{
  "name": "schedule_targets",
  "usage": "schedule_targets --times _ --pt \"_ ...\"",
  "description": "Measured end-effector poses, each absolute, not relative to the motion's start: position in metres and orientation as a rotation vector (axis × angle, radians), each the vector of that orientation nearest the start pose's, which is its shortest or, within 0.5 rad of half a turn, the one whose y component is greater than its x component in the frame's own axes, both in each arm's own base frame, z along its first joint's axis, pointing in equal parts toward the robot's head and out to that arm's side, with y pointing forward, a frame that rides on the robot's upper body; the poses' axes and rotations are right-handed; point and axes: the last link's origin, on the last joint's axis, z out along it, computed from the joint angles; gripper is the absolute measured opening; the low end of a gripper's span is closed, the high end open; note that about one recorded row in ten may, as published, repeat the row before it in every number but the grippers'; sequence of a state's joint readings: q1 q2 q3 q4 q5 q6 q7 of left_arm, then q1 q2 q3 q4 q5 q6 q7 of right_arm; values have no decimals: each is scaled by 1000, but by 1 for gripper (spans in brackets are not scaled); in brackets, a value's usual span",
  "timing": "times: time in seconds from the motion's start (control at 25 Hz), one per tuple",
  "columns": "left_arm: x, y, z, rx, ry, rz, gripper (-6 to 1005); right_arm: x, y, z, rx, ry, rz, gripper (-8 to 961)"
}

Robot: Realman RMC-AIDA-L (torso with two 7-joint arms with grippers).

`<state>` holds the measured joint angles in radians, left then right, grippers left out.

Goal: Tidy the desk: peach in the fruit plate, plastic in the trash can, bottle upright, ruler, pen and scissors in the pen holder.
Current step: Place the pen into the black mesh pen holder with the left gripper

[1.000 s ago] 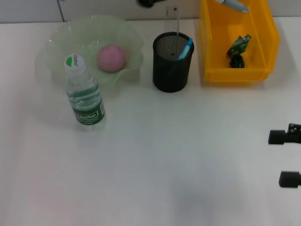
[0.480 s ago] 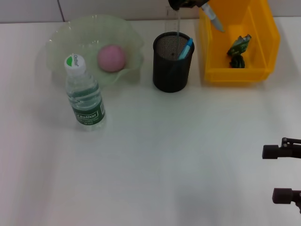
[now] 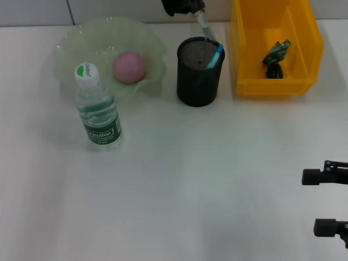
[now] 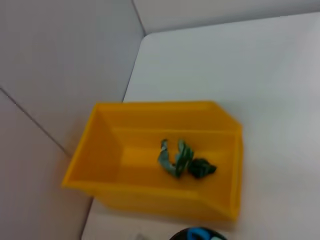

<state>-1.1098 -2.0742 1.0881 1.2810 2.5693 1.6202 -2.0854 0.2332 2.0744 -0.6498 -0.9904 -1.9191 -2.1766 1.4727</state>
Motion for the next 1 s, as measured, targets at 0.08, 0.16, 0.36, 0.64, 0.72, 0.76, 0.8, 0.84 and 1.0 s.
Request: schedule_targets --times 0.08,0.16,0.36,0.64,0.72,0.76,0.8,0.84,1.0 --pt "-9 419 38 -2764 52 277 152 274 209 66 -2945 571 970 834" --pt "-10 421 38 -2751 49 307 152 274 210 66 -2946 571 971 834" --pt "-11 425 31 -2751 42 357 152 273 210 66 -2947 571 972 835" --pt "-13 429 20 -2754 47 403 184 273 210 66 -2948 573 973 835" --pt "-13 430 19 -2753 48 404 193 273 210 66 -2948 574 973 835" --pt "-14 432 16 -2748 45 406 197 273 210 66 -2948 575 973 835" --pt "-14 432 14 -2745 44 412 202 273 210 66 -2948 575 974 835" --pt "-14 432 13 -2742 43 418 206 273 210 66 -2948 575 974 835" --pt "-16 431 6 -2735 60 455 224 273 210 66 -2946 576 974 835"
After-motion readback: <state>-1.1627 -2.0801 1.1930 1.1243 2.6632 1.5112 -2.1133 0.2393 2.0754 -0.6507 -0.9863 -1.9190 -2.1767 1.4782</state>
